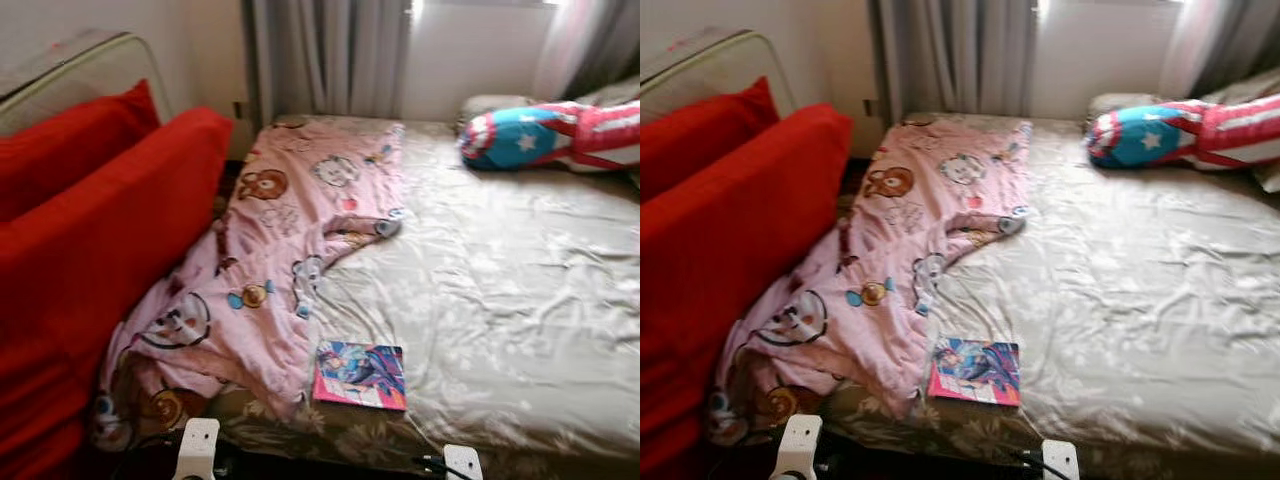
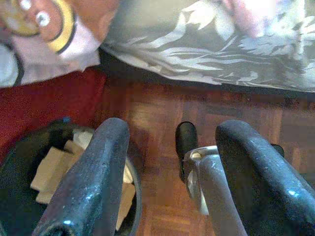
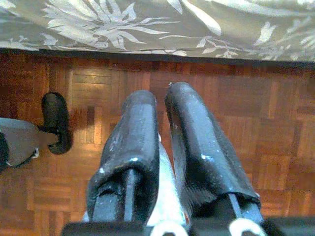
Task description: Clean up the room
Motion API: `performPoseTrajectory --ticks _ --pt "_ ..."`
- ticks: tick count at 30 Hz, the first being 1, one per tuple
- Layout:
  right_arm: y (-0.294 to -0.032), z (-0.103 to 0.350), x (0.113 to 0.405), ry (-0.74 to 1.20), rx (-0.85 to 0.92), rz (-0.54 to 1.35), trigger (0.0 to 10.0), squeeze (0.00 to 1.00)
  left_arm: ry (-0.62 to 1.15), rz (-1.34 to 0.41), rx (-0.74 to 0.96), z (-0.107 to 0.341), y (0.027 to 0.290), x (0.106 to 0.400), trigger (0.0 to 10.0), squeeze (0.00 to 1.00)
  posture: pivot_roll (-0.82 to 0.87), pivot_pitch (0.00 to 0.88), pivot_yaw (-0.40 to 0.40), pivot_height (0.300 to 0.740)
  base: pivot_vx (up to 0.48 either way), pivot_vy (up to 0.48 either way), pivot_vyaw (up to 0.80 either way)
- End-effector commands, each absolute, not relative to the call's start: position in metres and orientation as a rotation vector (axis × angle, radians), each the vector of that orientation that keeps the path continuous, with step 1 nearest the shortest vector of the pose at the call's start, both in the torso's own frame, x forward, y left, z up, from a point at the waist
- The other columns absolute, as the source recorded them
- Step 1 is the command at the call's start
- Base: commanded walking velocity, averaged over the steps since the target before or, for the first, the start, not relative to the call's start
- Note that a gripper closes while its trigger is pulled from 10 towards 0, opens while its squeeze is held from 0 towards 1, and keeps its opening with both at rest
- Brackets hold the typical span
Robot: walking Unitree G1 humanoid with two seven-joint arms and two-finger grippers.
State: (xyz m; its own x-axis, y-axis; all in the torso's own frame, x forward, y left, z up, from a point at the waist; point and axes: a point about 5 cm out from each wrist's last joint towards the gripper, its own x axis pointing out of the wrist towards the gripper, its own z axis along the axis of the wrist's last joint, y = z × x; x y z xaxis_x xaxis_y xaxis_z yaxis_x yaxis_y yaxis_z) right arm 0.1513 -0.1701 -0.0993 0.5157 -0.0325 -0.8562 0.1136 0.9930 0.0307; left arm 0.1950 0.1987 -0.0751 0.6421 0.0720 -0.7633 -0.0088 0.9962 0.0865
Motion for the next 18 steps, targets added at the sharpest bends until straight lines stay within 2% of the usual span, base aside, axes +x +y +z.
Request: performPoseTrajectory --ticks 1,16,18 --pt "-0.1698 -0.0992 0.1518 1.023 0.093 -0.098 10.0 0.00 0.879 0.039 0.083 -0.0761 0.1981 0.1931 10.0 0.00 -0.05 0.000 -0.039 0.740 0.000 0.000 0.00" --pt "-0.1703 -0.0993 0.1515 1.025 0.082 -0.090 10.0 0.00 0.881 0.021 0.092 -0.0768 0.1961 0.1922 10.0 0.00 -0.05 0.000 -0.039 0.740 0.000 0.000 0.00" --pt "-0.1701 -0.0990 0.1519 1.020 0.075 -0.082 10.0 0.00 0.879 0.024 0.092 -0.0766 0.1965 0.1924 10.0 0.00 -0.05 0.000 -0.037 0.740 0.000 0.000 0.65"
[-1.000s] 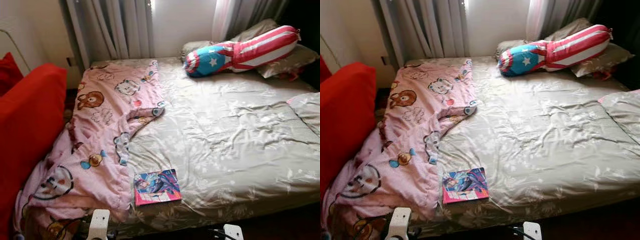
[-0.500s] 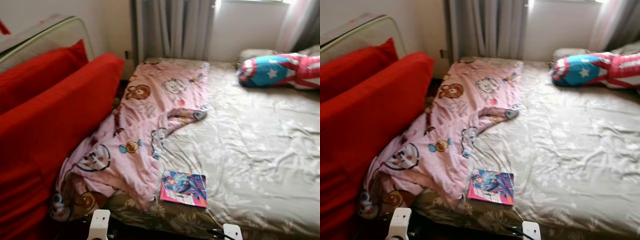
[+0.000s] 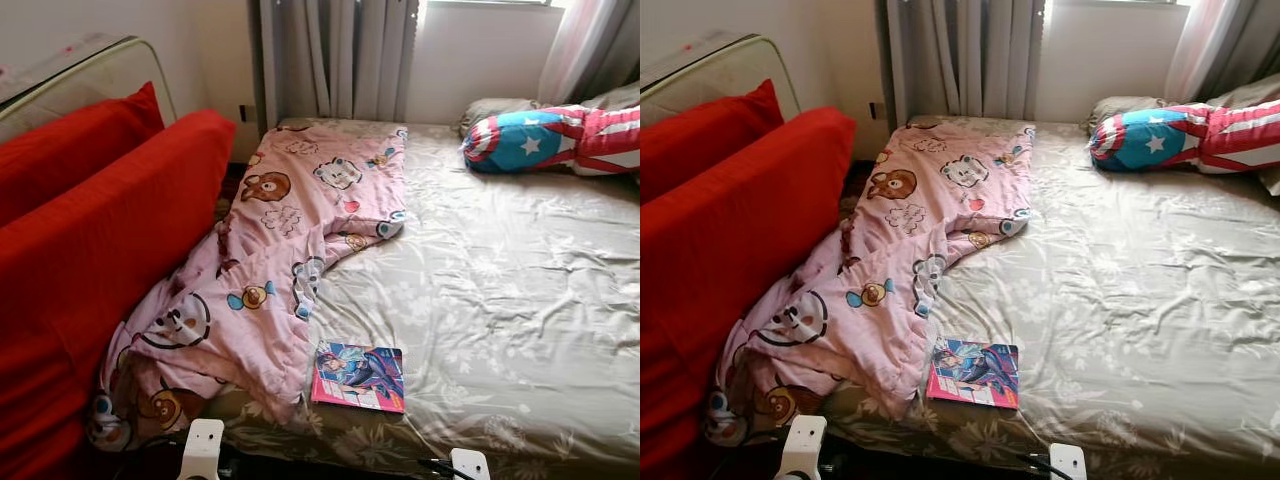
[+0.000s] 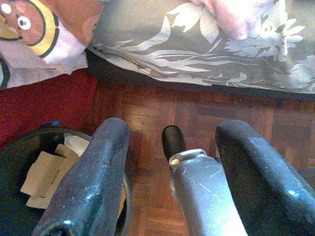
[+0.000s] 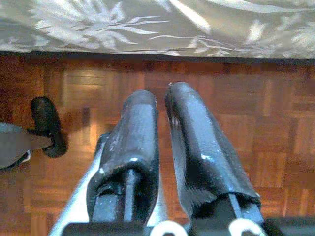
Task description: Clean up the room
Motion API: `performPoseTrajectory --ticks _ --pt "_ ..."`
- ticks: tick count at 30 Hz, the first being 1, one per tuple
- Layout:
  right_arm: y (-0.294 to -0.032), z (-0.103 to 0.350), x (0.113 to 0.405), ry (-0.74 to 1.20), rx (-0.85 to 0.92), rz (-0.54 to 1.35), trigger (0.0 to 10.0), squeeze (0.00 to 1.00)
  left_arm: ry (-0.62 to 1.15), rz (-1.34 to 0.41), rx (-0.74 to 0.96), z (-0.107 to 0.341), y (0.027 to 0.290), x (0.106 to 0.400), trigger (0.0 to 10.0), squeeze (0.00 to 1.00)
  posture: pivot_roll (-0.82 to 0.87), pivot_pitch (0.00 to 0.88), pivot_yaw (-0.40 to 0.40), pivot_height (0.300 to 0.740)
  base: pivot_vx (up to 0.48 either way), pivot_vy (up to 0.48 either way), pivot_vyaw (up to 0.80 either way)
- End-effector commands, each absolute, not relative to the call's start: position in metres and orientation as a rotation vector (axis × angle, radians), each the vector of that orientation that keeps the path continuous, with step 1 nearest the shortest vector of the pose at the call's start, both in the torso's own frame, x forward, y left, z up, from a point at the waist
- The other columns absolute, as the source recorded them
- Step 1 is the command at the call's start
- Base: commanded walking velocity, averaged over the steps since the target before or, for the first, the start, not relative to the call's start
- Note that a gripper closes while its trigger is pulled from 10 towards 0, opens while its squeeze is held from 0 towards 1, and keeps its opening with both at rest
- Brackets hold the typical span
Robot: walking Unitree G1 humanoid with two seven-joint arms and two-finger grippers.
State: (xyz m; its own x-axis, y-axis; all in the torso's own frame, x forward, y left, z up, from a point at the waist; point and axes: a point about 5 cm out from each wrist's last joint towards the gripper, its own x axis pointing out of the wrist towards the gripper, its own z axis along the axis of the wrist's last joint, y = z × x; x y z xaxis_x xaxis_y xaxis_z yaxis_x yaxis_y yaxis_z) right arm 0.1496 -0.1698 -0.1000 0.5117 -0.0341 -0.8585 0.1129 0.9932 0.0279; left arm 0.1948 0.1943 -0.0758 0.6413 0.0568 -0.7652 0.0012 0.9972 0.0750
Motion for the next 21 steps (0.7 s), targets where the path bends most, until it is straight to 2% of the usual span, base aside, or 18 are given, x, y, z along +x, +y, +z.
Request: performPoseTrajectory --ticks 1,6,21 --pt "-0.1701 -0.0989 0.1520 1.020 0.073 -0.080 10.0 0.00 0.878 0.024 0.091 -0.0766 0.1966 0.1924 10.0 0.00 -0.05 0.000 -0.037 0.740 0.000 0.000 0.80" --pt "-0.1699 -0.0992 0.1515 1.021 0.079 -0.083 10.0 0.00 0.878 0.020 0.091 -0.0768 0.1961 0.1920 10.0 0.00 -0.05 0.000 -0.036 0.740 0.000 0.000 0.73" --pt "-0.1712 -0.0999 0.1492 1.026 0.084 -0.088 10.0 0.00 0.894 0.013 0.081 -0.0800 0.1936 0.1864 10.0 0.00 -0.06 0.000 -0.040 0.740 0.032 0.000 0.00"
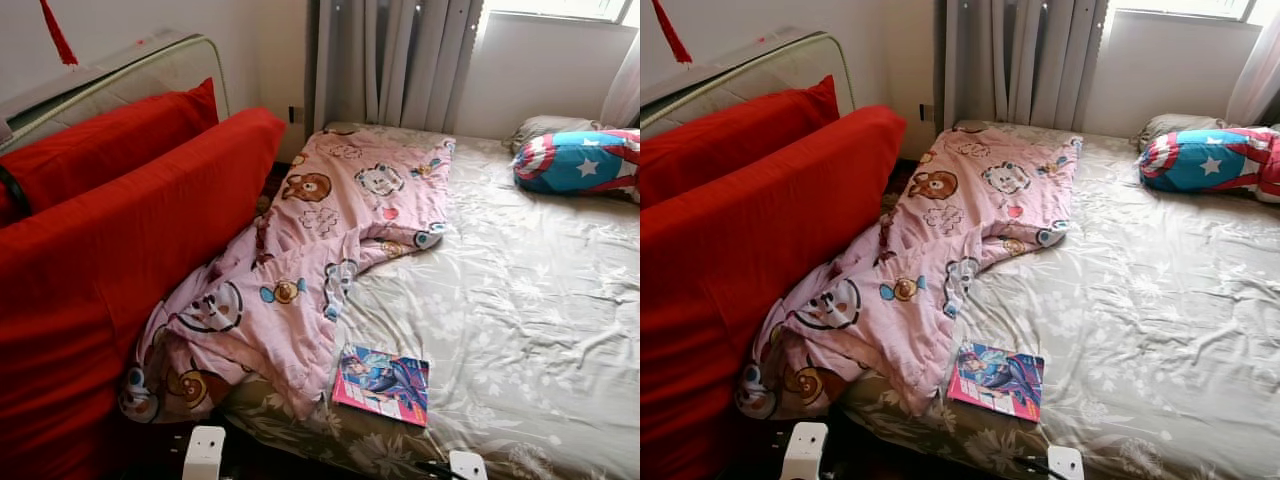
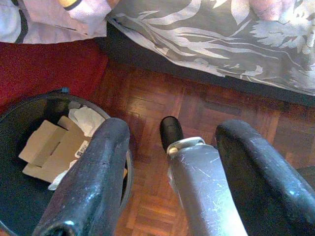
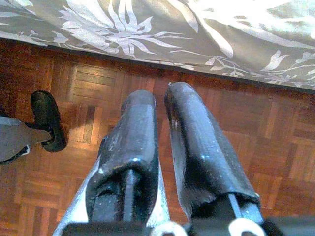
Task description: Clean up the room
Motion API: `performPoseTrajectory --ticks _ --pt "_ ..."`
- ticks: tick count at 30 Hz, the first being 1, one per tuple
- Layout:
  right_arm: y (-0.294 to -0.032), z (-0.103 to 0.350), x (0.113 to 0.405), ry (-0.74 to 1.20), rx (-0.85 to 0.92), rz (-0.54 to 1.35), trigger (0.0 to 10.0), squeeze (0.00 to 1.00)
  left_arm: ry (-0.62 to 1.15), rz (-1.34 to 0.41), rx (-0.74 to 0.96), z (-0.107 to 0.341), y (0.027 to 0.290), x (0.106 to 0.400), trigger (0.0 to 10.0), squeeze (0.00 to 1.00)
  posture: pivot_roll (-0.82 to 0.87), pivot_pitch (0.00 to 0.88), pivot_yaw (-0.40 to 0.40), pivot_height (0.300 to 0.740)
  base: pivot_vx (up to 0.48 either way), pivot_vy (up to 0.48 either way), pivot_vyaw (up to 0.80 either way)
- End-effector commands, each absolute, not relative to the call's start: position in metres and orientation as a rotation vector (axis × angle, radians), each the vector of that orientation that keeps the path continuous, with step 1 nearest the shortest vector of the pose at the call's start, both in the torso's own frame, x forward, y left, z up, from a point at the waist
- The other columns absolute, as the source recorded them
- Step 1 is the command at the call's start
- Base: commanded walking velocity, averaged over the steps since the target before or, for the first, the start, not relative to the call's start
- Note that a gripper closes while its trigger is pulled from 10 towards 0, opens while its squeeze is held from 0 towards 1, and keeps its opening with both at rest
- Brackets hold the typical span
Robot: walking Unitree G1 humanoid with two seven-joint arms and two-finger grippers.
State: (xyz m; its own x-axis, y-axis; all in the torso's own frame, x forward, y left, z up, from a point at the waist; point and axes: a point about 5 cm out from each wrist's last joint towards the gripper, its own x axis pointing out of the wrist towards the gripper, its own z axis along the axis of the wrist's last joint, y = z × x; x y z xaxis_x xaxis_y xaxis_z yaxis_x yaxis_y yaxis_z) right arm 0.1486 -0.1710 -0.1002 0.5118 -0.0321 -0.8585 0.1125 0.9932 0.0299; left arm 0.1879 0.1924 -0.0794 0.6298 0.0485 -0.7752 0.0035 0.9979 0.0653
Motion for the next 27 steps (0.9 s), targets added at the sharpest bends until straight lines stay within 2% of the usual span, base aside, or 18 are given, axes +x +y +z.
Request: performPoseTrajectory --ticks 1,27 --pt "-0.1714 -0.0999 0.1491 1.025 0.084 -0.087 10.0 0.00 0.895 0.013 0.080 -0.0802 0.1935 0.1861 10.0 0.00 -0.06 0.000 -0.041 0.740 0.000 0.000 0.00" --pt "-0.1724 -0.0993 0.1504 1.020 0.071 -0.073 10.0 0.00 0.894 0.022 0.069 -0.0805 0.1935 0.1854 10.0 0.00 -0.06 0.000 -0.049 0.740 0.255 0.000 0.00"
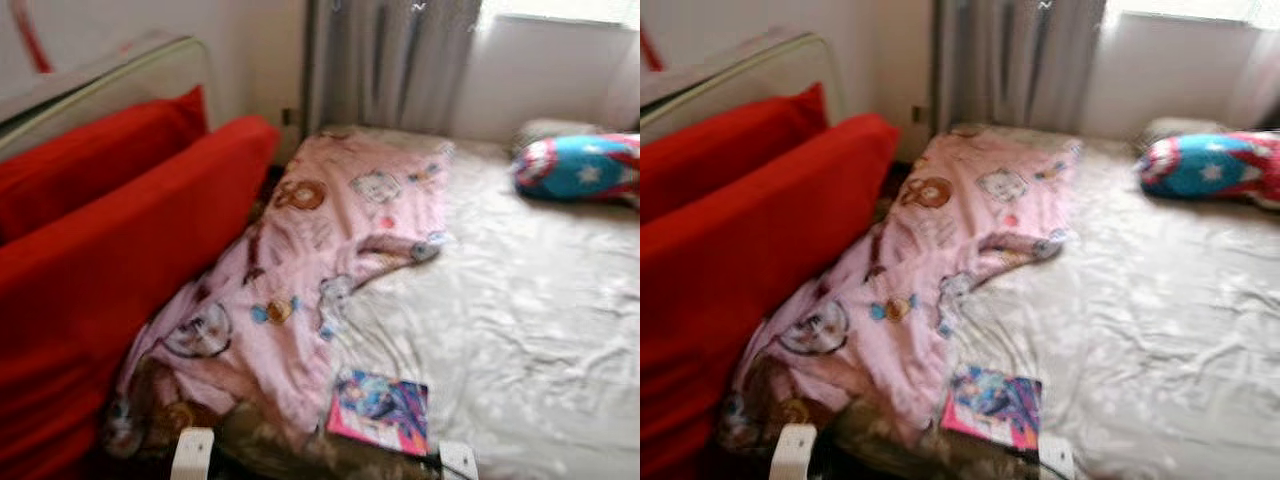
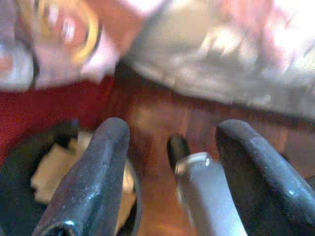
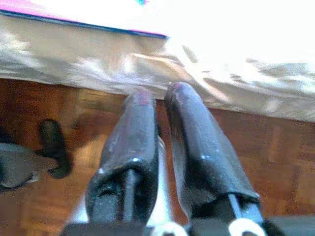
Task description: Clean up the room
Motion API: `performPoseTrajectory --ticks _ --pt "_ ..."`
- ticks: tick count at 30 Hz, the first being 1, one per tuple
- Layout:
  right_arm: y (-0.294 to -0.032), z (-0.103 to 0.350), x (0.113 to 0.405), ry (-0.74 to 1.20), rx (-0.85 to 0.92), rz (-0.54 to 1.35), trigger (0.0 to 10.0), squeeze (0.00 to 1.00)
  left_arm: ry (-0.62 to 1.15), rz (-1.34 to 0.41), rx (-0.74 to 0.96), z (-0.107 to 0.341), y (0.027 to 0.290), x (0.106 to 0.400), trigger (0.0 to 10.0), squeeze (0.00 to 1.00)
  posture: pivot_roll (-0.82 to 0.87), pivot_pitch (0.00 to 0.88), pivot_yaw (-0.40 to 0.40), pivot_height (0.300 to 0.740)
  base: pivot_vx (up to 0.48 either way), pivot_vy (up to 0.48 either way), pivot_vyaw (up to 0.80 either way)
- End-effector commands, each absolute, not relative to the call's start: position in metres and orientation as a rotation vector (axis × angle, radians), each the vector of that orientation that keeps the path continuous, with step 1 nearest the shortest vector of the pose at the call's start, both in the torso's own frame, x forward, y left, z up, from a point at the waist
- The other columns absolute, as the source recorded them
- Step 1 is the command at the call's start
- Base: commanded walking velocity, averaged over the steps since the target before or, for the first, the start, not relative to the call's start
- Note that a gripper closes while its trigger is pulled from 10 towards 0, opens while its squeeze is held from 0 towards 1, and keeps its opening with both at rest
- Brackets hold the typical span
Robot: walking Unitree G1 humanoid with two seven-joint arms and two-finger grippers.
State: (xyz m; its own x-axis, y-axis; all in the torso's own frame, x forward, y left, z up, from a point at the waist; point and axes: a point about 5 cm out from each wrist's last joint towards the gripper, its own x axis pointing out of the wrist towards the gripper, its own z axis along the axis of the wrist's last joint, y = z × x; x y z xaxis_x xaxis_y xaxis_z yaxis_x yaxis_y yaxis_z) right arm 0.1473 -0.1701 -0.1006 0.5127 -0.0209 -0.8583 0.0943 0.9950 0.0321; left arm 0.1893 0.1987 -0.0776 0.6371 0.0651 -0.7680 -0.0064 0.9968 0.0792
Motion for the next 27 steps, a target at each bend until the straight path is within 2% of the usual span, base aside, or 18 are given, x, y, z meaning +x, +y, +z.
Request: performPoseTrajectory --ticks 1,6,12,14,18,21,26,27 --pt "-0.172 -0.099 0.151 1.019 0.071 -0.072 10.0 0.00 0.891 0.023 0.068 -0.080 0.194 0.186 10.0 0.00 -0.06 0.000 -0.049 0.740 0.274 0.000 0.00" --pt "-0.172 -0.099 0.151 1.012 0.074 -0.072 10.0 0.00 0.876 0.025 0.064 -0.078 0.194 0.189 10.0 0.00 -0.06 0.000 -0.048 0.740 0.100 0.000 0.00" --pt "-0.172 -0.097 0.154 0.965 0.088 -0.067 10.0 0.00 0.784 0.030 0.035 -0.068 0.194 0.206 10.0 0.00 -0.07 0.004 -0.048 0.740 0.000 0.000 0.00" --pt "-0.172 -0.094 0.156 0.920 0.096 -0.061 10.0 0.00 0.682 0.011 0.010 -0.056 0.192 0.221 10.0 0.00 -0.07 0.011 -0.048 0.740 0.000 0.000 0.00" --pt "-0.172 -0.093 0.158 0.887 0.099 -0.057 10.0 0.00 0.606 -0.003 -0.003 -0.047 0.191 0.233 10.0 0.00 -0.06 0.012 -0.049 0.740 0.000 0.000 0.00" --pt "-0.172 -0.087 0.164 0.786 0.140 -0.061 10.0 0.00 0.389 -0.012 -0.043 -0.016 0.194 0.260 10.0 0.00 -0.06 0.019 -0.043 0.740 0.000 0.000 0.00" --pt "-0.171 -0.082 0.168 0.707 0.173 -0.066 10.0 0.00 0.229 -0.064 -0.048 0.009 0.189 0.272 10.0 0.00 -0.05 0.015 -0.038 0.740 0.000 0.000 0.00" --pt "-0.173 -0.061 0.202 0.550 0.161 -0.051 10.0 0.00 0.202 -0.074 -0.046 0.014 0.188 0.273 10.0 0.00 -0.05 0.016 -0.037 0.740 0.000 0.000 0.00"
